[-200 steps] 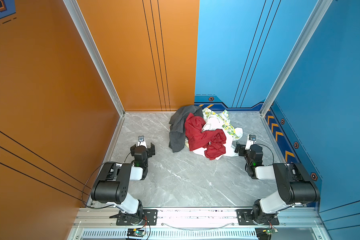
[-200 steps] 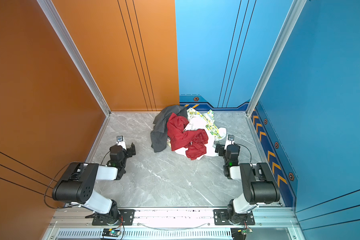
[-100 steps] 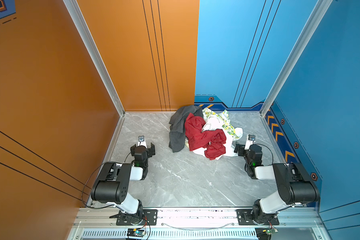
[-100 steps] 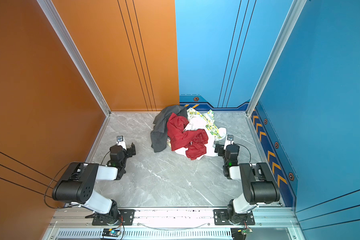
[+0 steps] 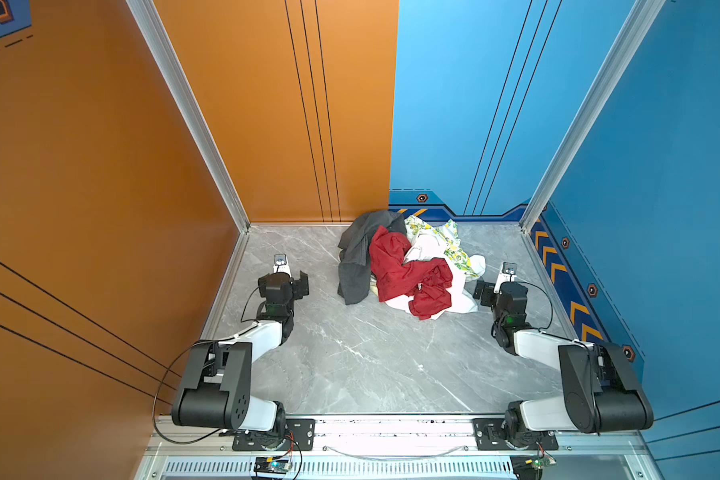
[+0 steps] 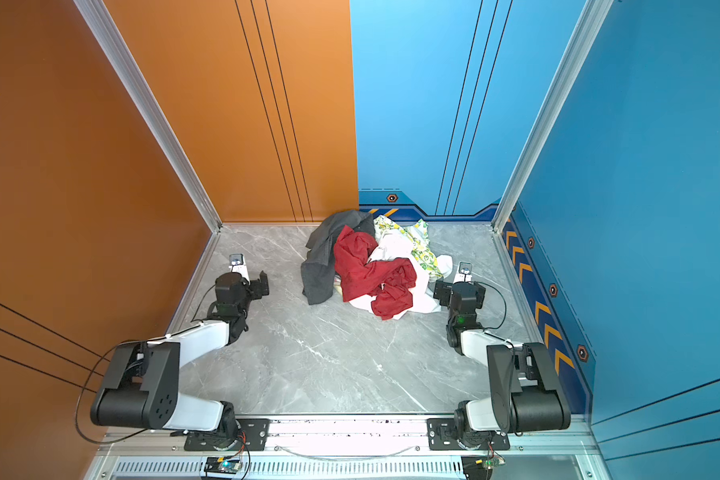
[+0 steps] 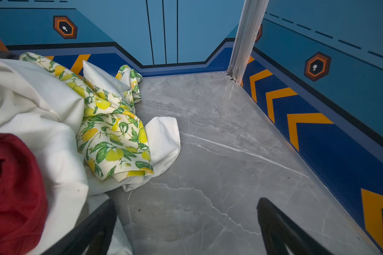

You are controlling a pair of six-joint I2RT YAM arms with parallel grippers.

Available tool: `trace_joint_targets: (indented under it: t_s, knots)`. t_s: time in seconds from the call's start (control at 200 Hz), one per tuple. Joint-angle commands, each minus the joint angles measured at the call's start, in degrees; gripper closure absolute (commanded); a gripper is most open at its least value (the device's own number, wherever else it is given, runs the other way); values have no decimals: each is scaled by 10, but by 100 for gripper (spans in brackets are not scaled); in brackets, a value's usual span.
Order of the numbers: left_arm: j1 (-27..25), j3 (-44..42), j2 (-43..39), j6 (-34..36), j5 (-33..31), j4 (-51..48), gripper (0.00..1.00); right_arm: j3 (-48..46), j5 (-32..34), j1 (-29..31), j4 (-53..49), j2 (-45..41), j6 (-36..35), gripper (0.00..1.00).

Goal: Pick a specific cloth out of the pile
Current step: 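Reach both grippers toward the pile, right gripper to the white cloth edge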

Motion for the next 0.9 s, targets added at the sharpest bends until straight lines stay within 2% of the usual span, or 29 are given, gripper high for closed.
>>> trace_joint_targets:
  t_s: [0.0,0.085,0.28,0.375,0.521,0.761,0.896]
  knots:
    - [4,42,-26,-61,20,-116,2,63,50,0,-139,-29,53,0]
    - [0,80,-33,-84,49,-164,2,107,46,-3,-205,-36,97,0]
    - [-6,166,-34,-104,139,-291,2,207,-9,-2,-351,-20,189,3]
    - [-21,189,-26,-94,184,-324,2,230,-33,0,-404,-17,229,5]
    - [-60,210,-17,-59,220,-353,2,244,-71,-1,-469,-23,305,6]
    - [-113,206,-14,-39,250,-355,2,203,-143,1,-480,-47,424,9]
    - [-163,208,-5,-11,257,-365,2,185,-175,10,-479,-52,452,11]
